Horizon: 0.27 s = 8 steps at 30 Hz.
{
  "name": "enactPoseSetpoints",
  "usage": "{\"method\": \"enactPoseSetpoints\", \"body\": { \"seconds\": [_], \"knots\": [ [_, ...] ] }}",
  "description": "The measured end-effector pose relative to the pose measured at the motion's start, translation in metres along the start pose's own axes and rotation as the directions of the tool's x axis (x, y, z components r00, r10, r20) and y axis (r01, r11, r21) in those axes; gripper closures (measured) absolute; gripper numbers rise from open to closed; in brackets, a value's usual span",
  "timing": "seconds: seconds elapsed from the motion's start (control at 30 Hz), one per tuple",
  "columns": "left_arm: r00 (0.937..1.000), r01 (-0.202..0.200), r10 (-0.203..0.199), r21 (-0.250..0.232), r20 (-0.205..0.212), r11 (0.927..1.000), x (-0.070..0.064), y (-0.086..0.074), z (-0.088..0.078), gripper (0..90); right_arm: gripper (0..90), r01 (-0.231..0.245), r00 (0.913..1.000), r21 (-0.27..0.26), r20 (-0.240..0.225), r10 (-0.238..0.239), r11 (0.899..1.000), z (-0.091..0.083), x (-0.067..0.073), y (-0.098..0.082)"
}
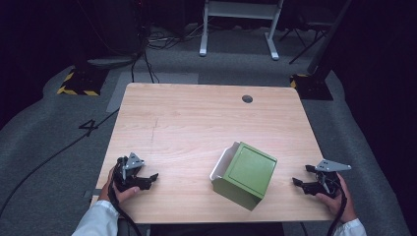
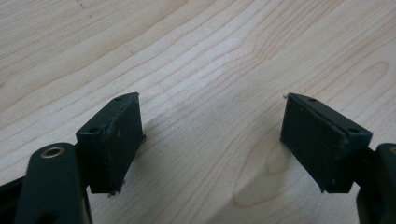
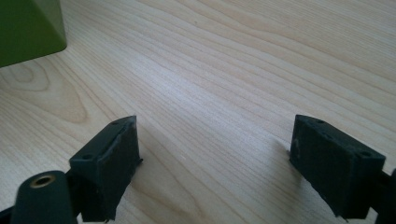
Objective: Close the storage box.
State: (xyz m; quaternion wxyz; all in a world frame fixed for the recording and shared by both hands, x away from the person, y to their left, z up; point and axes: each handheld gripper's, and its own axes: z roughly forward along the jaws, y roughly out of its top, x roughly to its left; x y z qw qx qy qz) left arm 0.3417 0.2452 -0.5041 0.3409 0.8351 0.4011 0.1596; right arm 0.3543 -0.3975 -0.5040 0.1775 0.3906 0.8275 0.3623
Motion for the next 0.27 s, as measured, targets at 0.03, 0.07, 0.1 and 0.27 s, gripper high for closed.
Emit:
{"method": "enactPoseSetpoints", "body": {
  "seconds": [0.03,0.07,0.1,0.27],
  "knots": [
    [1.0,0.002,-0.002,-0.001,0.004,1.0,-0.0001,-0.0001,0.0002,21.0,15.8,0.0,1.0,0.0,0.0,0.0,1.0,0.0,0.0,0.0],
    [1.0,0.001,-0.001,-0.001,0.004,1.0,0.0001,0.0,0.0003,20.8,15.8,0.0,1.0,0.0,0.0,0.0,1.0,0.0,0.0,0.0],
    [1.0,0.001,-0.001,-0.001,0.005,1.0,0.0001,0.0,0.0003,20.7,15.9,0.0,1.0,0.0,0.0,0.0,1.0,0.0,0.0,0.0],
    [1.0,0.001,-0.001,-0.001,0.002,1.0,0.0,0.0001,0.0003,20.6,15.9,0.002,1.0,-0.002,0.002,-0.002,1.0,-0.0002,0.0005,-0.0001]
  ]
}}
